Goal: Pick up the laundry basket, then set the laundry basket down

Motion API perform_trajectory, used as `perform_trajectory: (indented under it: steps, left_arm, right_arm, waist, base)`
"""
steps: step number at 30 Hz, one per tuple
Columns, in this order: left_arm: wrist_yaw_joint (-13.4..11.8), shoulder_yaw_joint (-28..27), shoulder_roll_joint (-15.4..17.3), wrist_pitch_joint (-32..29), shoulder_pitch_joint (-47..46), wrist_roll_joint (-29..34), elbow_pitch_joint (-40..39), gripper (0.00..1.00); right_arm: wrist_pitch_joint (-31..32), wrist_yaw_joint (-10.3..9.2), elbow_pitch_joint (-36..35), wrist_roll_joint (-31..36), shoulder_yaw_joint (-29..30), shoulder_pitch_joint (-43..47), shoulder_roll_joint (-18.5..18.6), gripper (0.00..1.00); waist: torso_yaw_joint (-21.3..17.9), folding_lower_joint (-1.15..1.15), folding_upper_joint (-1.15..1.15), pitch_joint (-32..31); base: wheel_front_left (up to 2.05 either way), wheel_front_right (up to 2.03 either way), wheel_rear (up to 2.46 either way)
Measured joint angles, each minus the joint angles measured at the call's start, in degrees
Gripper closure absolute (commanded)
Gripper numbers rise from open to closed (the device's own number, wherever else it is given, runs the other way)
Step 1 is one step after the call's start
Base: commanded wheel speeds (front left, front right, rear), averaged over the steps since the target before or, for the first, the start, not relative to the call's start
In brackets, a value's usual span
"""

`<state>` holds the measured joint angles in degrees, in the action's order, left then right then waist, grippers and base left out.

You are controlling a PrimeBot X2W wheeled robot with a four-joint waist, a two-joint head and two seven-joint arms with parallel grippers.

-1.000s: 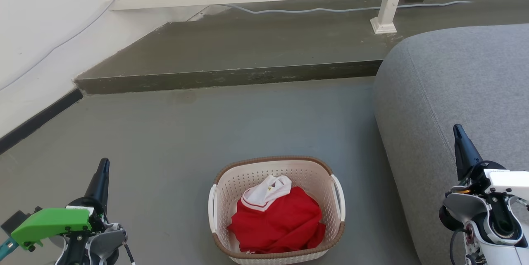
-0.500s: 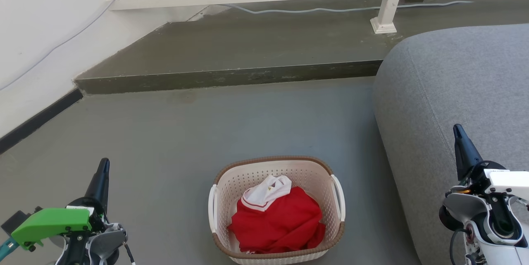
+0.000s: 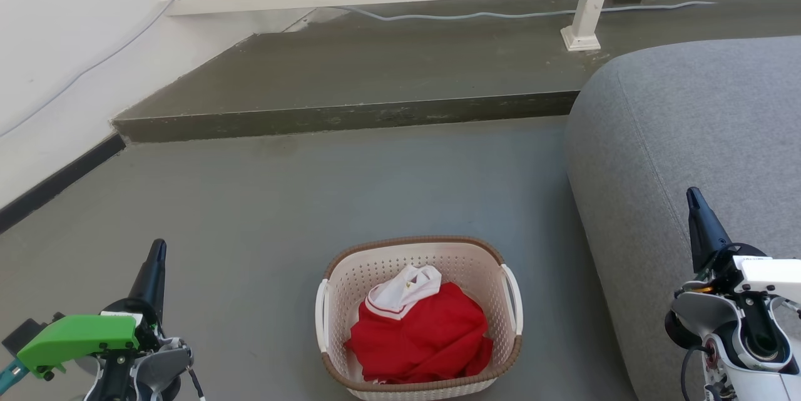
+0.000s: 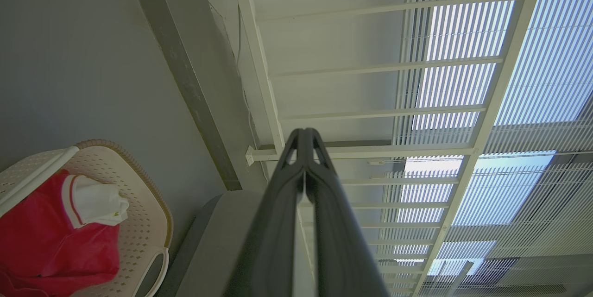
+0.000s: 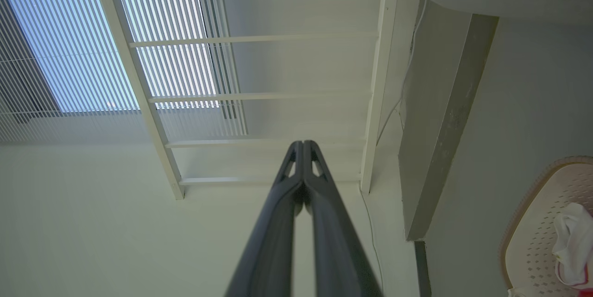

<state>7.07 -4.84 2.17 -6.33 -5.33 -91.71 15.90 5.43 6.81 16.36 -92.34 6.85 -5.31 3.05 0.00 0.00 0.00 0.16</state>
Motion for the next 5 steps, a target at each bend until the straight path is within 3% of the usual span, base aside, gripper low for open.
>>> perform_trajectory:
  steps: [5]
  left_arm:
    - [0.0, 0.0, 0.0, 0.0, 0.0, 0.0, 0.0, 1.0]
  right_arm:
    - [0.0, 0.01, 0.0, 0.0, 0.0, 0.0, 0.0, 1.0]
  waist:
    - [0.0, 0.0, 0.0, 0.0]
  base:
    - [0.0, 0.0, 0.0]
